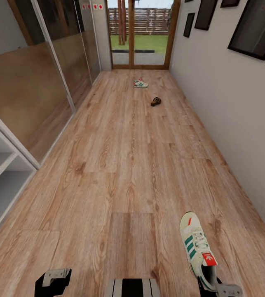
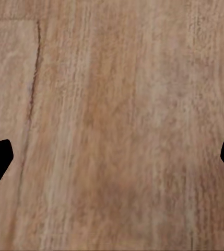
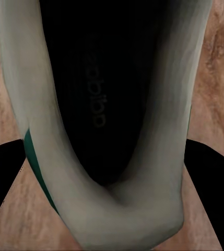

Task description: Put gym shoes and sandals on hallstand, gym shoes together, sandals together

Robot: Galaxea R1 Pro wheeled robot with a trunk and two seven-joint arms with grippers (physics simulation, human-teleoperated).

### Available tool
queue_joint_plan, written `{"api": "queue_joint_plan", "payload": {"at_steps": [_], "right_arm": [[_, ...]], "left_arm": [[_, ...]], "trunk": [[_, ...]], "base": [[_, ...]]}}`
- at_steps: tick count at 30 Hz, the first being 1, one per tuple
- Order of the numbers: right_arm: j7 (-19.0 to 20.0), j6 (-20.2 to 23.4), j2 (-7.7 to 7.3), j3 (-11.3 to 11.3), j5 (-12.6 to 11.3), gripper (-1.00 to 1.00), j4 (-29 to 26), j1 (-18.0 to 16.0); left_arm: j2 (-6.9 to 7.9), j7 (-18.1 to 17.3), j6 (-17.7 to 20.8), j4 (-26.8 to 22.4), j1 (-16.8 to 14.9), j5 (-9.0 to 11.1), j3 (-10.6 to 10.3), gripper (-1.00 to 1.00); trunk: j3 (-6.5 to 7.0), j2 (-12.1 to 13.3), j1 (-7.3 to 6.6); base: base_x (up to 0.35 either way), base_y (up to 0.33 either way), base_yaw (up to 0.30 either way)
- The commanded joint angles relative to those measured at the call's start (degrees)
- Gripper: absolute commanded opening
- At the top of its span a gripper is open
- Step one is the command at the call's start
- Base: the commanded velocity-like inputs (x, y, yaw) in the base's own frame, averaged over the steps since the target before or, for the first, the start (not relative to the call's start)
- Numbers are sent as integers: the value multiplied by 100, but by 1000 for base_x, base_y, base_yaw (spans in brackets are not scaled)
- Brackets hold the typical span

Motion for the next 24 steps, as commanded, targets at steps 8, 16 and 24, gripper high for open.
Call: {"api": "queue_joint_plan", "payload": {"at_steps": [8,16,24], "right_arm": [[1,-202,11,-5,3,-100,129,7],[1,-205,12,-5,2,-100,132,7],[1,-205,12,-5,2,-100,135,7]], "left_arm": [[-14,122,-92,4,44,-17,131,100],[-30,130,-94,15,45,-8,132,100],[-31,130,-94,30,45,-9,133,100]], "trunk": [[247,10,-21],[496,21,-42],[745,31,-63]], "base": [[0,0,0],[0,0,0],[0,0,0]]}}
